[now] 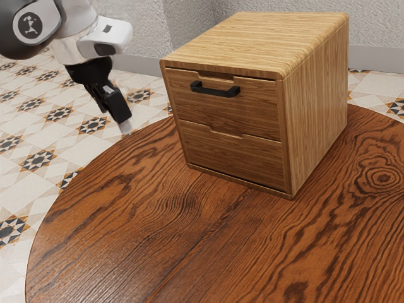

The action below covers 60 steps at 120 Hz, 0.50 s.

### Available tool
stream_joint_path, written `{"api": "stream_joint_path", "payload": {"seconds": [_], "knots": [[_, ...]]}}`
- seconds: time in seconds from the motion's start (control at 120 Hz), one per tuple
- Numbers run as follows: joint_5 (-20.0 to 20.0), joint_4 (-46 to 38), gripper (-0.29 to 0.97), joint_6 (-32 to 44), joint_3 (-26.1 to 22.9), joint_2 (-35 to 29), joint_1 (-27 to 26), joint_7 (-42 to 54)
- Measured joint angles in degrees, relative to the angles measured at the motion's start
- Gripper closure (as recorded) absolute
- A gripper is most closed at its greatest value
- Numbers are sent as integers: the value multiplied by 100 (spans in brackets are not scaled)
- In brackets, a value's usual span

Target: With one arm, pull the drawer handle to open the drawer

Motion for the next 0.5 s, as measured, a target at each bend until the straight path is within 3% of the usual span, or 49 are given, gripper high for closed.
{"api": "stream_joint_path", "payload": {"seconds": [0.075, 0.142, 0.233, 0.408, 0.5], "knots": [[56, -1135, 0, -18, -119, -732, 53, -50], [82, -1668, 0, -37, -172, -1075, -171, -71], [196, -1907, 0, 74, -226, -1174, -324, 309], [325, -1996, 0, 473, -156, -1135, -304, 2055], [288, -2063, 0, 619, 133, -1165, -312, 2858]]}}
